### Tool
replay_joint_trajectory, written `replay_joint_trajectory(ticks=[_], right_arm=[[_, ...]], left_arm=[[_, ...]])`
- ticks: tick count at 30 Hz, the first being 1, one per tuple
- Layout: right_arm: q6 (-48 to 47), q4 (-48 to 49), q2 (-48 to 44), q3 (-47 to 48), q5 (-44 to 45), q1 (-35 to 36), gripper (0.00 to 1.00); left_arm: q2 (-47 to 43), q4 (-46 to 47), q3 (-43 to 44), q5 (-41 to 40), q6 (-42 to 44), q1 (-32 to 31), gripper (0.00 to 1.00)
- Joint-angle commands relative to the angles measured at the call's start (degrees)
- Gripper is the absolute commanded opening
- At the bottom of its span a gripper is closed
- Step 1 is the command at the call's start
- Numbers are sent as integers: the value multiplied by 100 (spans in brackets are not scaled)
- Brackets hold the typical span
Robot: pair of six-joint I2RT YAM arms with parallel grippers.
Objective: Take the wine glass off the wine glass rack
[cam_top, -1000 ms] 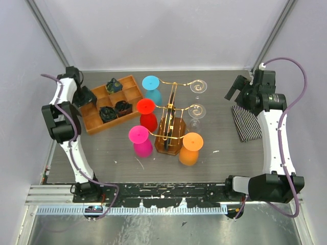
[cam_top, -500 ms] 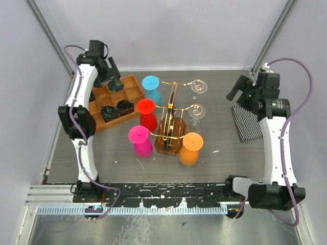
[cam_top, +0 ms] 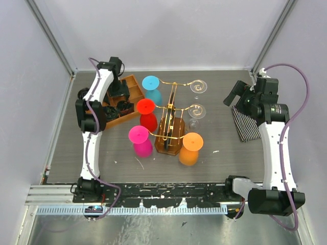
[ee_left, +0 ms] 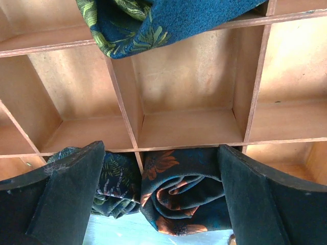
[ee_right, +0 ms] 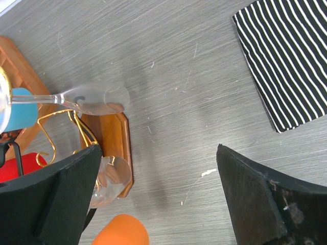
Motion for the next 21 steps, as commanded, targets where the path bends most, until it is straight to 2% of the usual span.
replay_joint_trajectory(ticks=[1,5,13,16,19,21], right_arm=[[44,254,-189,3,-289,22,100],[63,254,-244,18,-349,22,100],[72,228,-319,-44,-469,37,100],[57,204,-302,-41,-483,50,100],[62,220,-296,-76,-478,57,100],[63,219,-272,-70,-513,57,100]], left_arm=[[235,-350,203,-230,120,-85,99],[638,-618,465,-432,166,-72,99],[660,-20,-94,-148,-377,467,97],[448,127,-140,-51,-457,610,97],[68,831,-600,-22,-405,640,100],[185,651,-353,44,-477,714,100]])
